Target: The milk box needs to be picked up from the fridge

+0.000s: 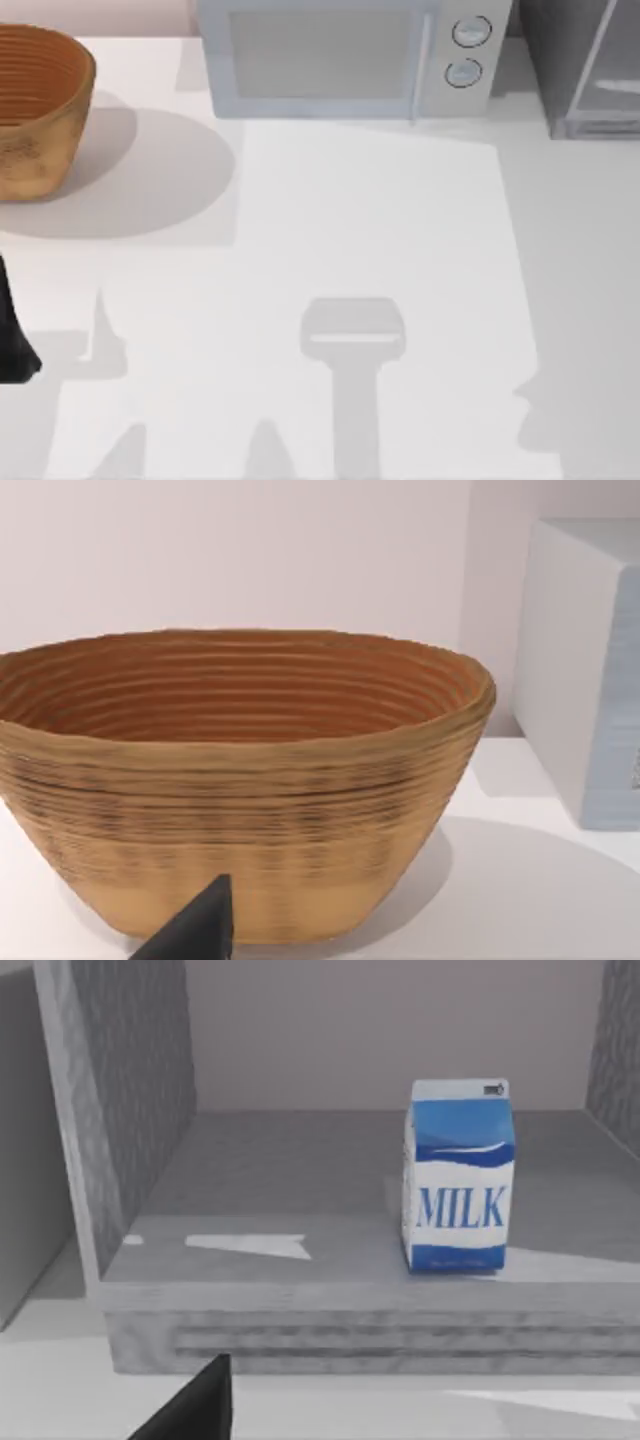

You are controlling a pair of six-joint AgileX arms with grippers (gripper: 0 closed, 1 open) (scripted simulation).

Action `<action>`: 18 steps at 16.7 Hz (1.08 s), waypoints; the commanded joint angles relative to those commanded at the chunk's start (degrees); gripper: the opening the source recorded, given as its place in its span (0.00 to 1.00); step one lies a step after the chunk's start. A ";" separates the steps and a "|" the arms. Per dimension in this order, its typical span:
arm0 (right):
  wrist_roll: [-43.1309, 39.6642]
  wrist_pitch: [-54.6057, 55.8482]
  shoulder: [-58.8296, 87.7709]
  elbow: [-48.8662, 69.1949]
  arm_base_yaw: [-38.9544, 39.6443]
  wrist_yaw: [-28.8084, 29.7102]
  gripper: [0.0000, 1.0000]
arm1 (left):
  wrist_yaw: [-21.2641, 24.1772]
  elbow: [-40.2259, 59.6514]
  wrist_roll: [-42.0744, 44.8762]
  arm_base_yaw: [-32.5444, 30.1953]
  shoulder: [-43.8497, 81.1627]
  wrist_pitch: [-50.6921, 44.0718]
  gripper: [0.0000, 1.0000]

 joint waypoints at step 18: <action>-0.19 9.97 23.96 14.74 0.15 -0.12 1.00 | 0.00 0.00 0.00 0.00 0.00 0.00 1.00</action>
